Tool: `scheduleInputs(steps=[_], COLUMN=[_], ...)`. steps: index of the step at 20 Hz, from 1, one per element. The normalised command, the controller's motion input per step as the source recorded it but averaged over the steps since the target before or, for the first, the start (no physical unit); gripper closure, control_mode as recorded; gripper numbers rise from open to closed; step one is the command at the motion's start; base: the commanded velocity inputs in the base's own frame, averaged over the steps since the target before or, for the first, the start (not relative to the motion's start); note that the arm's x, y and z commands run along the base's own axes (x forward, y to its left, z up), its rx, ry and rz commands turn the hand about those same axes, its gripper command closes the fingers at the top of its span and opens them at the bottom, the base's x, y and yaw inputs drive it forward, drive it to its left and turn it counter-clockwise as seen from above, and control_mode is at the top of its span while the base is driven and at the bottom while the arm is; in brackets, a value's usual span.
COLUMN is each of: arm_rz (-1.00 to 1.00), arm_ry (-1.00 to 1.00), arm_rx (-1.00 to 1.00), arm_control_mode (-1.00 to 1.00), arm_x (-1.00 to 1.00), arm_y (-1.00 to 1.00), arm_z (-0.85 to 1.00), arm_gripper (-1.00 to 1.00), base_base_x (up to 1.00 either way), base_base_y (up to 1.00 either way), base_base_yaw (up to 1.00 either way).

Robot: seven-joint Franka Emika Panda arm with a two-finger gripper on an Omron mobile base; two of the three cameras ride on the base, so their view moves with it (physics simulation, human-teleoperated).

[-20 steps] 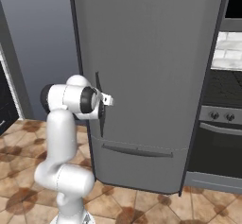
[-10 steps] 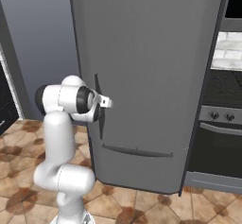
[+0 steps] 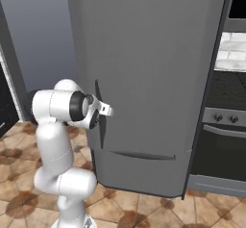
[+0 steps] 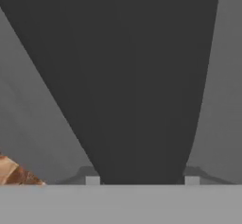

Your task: Retrieve the sausage and cheese from the fridge and place them on the cutting board on the counter.

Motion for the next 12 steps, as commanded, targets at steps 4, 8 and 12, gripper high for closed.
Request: scheduleInputs(steps=[4, 8, 12], arm_rz=[0.00, 0.00, 0.00], arm_ry=[0.08, 0.06, 0.08], arm_rx=[0.09, 0.10, 0.10], arm_control_mode=[-1.00, -1.00, -1.00], arm_x=[-0.59, -0.59, -0.48], arm_y=[-0.45, -0.50, -0.50], arm_z=[0.32, 0.29, 0.28], arm_gripper=[1.00, 1.00, 1.00], base_base_x=[0.00, 0.00, 0.00], base_base_y=[0.00, 0.00, 0.00], base_base_yaw=[0.00, 0.00, 0.00])
